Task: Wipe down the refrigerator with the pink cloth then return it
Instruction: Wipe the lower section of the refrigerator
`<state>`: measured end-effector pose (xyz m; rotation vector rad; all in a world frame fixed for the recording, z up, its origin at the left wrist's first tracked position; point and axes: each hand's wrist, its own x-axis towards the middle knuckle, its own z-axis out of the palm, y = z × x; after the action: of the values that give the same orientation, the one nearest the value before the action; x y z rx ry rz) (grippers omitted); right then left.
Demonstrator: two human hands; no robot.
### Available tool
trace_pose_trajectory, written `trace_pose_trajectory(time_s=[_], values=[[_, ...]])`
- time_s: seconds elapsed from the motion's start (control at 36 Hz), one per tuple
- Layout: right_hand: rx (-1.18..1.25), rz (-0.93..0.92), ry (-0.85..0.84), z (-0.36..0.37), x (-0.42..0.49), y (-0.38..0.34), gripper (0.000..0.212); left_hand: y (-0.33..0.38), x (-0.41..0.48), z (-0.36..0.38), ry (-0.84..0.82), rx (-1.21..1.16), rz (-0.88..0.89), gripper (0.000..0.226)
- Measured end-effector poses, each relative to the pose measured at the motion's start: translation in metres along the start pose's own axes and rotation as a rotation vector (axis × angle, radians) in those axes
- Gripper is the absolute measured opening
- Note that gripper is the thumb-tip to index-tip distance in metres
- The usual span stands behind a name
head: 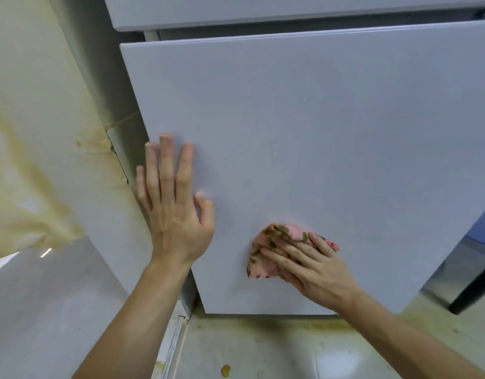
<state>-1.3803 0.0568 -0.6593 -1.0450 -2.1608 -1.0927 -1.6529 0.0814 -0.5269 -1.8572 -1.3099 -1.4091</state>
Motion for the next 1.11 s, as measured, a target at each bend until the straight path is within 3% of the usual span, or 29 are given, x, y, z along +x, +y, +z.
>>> trace_pose_trajectory(time_s=[0.08,0.17,0.36,0.42,0.53,0.67,0.75,0.92,1.11], values=[[0.040,0.059,0.012,-0.005,0.008,-0.001,0.049,0.012,0.001,0.001,-0.030,-0.013,0.046,0.087],[0.076,0.191,0.128,-0.017,0.032,0.006,0.048,0.017,-0.001,0.002,-0.072,-0.008,0.093,0.088],[0.187,0.719,0.389,-0.081,0.134,0.053,0.062,0.025,-0.003,0.006,-0.091,-0.028,0.075,0.094],[0.162,0.792,0.413,-0.086,0.147,0.053,0.065,0.029,-0.003,0.009,-0.070,-0.040,0.061,0.094],[0.045,0.724,0.386,-0.073,0.139,0.044,0.064,0.042,-0.002,0.011,-0.035,-0.092,0.047,0.091],[-0.011,0.332,0.266,-0.040,0.069,0.036,0.060,0.056,0.004,0.014,-0.010,-0.091,0.057,0.090],[-0.014,0.200,0.178,-0.018,0.007,0.033,0.063,0.064,0.006,0.016,-0.019,-0.080,0.088,0.090],[0.001,0.144,-0.009,-0.017,-0.047,0.041,0.075,0.077,0.008,0.020,-0.035,-0.070,0.056,0.089],[0.030,0.176,0.036,-0.037,-0.021,0.052,0.069,0.079,0.008,0.023,-0.055,-0.058,0.050,0.093]])
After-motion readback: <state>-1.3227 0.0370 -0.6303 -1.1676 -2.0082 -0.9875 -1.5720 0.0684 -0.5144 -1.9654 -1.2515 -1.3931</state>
